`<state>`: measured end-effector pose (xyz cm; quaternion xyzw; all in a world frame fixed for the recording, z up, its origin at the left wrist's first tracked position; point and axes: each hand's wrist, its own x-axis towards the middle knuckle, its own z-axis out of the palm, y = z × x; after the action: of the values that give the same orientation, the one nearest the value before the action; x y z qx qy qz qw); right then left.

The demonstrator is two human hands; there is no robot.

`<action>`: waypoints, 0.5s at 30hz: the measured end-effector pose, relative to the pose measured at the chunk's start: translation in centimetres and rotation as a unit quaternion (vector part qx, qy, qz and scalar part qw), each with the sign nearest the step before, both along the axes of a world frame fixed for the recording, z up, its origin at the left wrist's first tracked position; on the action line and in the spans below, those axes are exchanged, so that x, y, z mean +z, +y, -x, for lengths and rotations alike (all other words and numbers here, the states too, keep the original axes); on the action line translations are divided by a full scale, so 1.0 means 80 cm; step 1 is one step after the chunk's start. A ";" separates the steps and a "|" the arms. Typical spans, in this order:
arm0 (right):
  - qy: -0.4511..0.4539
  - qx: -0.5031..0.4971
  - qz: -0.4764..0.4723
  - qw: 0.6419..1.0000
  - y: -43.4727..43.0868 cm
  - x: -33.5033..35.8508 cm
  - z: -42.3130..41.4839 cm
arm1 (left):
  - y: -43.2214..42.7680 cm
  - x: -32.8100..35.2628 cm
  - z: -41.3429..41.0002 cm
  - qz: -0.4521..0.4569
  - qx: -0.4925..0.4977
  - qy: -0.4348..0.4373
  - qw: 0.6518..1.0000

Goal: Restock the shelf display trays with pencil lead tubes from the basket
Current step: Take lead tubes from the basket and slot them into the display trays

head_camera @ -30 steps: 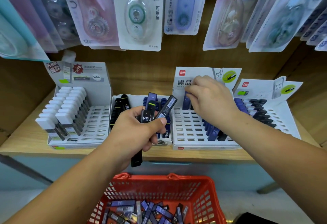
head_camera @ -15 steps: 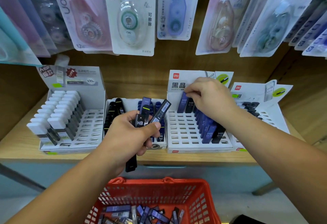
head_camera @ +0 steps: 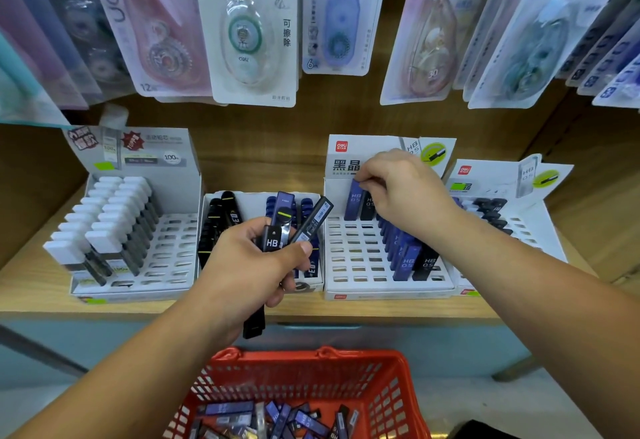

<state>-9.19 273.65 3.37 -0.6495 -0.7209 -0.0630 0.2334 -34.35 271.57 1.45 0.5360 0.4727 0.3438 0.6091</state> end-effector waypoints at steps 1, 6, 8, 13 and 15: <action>0.006 0.001 0.001 1.000 0.001 -0.001 0.002 | 0.000 0.000 0.000 0.000 -0.001 0.001 1.000; 0.150 -0.012 0.096 0.984 -0.002 0.028 -0.005 | 0.000 -0.002 -0.003 -0.002 -0.005 0.004 1.000; 0.224 -0.021 0.100 0.969 -0.009 0.047 -0.016 | -0.002 -0.002 -0.005 -0.003 -0.002 0.000 1.000; 0.319 -0.054 0.051 0.945 -0.017 0.048 -0.033 | -0.009 -0.001 -0.019 -0.018 0.002 0.001 1.000; 0.260 -0.054 0.056 0.962 -0.015 0.036 -0.026 | -0.012 -0.002 -0.022 -0.022 0.000 0.008 1.000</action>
<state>-7.10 272.46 6.26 -0.6932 -0.6019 0.1361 0.3724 -32.59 270.61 1.27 0.5519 0.4697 0.3501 0.5934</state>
